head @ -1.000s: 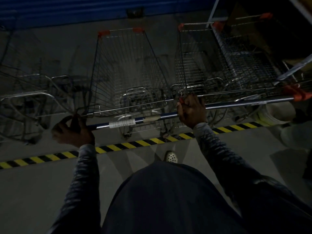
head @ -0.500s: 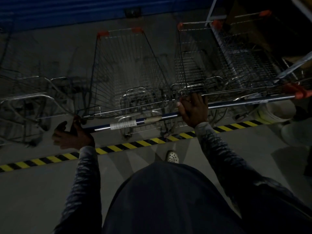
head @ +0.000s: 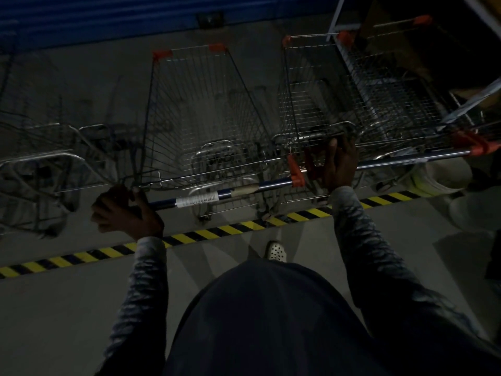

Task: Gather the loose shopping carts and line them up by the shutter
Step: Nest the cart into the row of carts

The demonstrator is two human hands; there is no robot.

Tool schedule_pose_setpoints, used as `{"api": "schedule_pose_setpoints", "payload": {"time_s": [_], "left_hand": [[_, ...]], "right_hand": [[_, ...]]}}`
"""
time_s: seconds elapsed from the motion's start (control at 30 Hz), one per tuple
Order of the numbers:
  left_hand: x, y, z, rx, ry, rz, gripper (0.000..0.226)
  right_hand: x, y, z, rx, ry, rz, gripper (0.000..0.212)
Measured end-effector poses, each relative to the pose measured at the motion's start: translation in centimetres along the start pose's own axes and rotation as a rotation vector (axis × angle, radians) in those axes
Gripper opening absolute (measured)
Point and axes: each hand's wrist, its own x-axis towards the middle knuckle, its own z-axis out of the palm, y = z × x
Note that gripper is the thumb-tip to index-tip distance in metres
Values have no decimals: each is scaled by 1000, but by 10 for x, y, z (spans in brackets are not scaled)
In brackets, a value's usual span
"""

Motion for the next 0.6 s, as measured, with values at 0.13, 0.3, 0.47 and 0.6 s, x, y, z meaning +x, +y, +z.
{"api": "schedule_pose_setpoints", "payload": {"time_s": [0.13, 0.3, 0.47, 0.6], "left_hand": [[-26, 14, 10, 39, -103, 193, 59], [-53, 39, 19, -29, -153, 412, 42], [-42, 36, 27, 109, -170, 360, 51], [-24, 24, 30, 216, -216, 305, 67]], "right_hand": [[-6, 4, 0, -50, -78, 32, 42], [-24, -4, 6, -198, -239, -193, 52], [-36, -26, 19, -238, -259, -292, 44], [-39, -25, 27, -265, -295, -254, 54]]}}
